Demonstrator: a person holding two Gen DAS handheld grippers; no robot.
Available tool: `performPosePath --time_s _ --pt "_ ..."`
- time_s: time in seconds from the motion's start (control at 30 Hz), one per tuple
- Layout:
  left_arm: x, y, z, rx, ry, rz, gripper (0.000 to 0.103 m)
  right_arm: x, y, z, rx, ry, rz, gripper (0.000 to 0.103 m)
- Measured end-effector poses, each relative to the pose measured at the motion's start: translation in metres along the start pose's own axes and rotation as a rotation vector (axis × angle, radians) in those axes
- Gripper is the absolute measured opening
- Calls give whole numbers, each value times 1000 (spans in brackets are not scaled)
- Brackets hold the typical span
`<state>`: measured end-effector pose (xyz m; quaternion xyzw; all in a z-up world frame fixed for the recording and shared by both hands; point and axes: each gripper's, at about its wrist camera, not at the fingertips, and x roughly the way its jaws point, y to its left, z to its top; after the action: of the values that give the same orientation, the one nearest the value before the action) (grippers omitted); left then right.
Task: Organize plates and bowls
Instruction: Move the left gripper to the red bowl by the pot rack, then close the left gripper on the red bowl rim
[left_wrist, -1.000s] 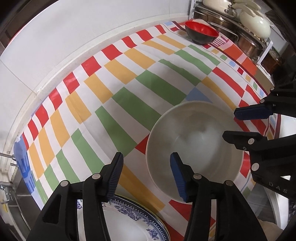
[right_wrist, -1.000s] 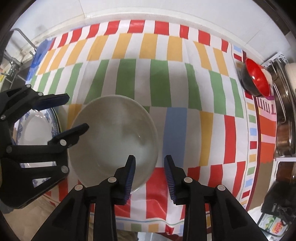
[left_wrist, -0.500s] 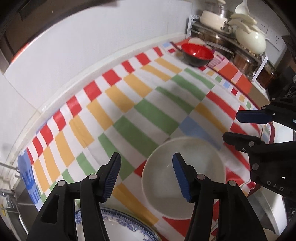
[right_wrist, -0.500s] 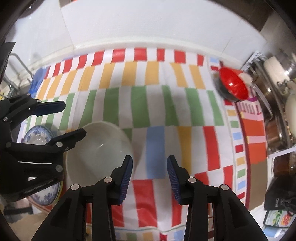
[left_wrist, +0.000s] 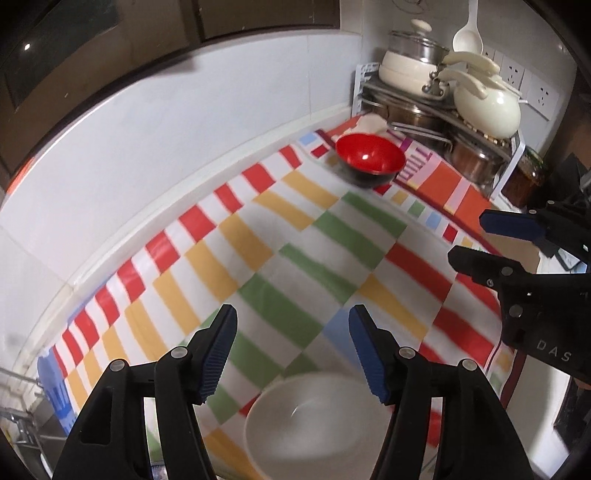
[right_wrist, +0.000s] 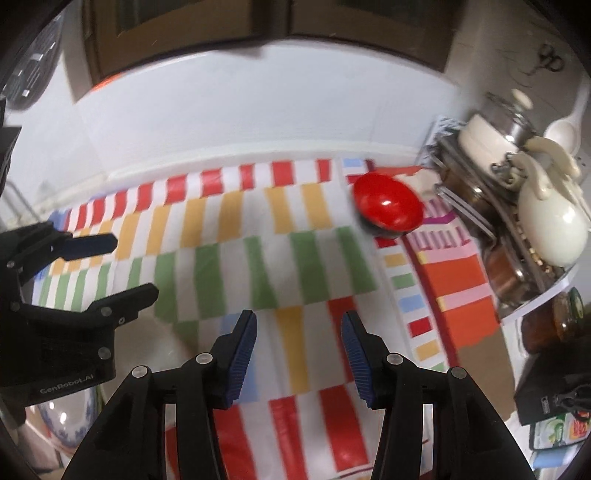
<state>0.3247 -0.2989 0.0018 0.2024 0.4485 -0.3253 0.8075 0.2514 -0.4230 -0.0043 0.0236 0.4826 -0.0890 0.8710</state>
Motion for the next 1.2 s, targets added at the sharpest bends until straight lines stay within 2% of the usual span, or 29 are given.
performPosePath --time_s 0.27,0.53,0.87,1.2 --pt "15 -15 48 -2 -35 -14 64 -4 -48 20 94 -100 -43 49" --pt "35 -23 95 4 -62 -15 66 9 -89 46 179 -145 -61 49" --pt "81 -30 142 23 -53 -9 70 48 -132 73 267 -123 -51 49" --pt "149 -30 176 19 17 -42 70 104 -163 92 357 -83 -30 49"
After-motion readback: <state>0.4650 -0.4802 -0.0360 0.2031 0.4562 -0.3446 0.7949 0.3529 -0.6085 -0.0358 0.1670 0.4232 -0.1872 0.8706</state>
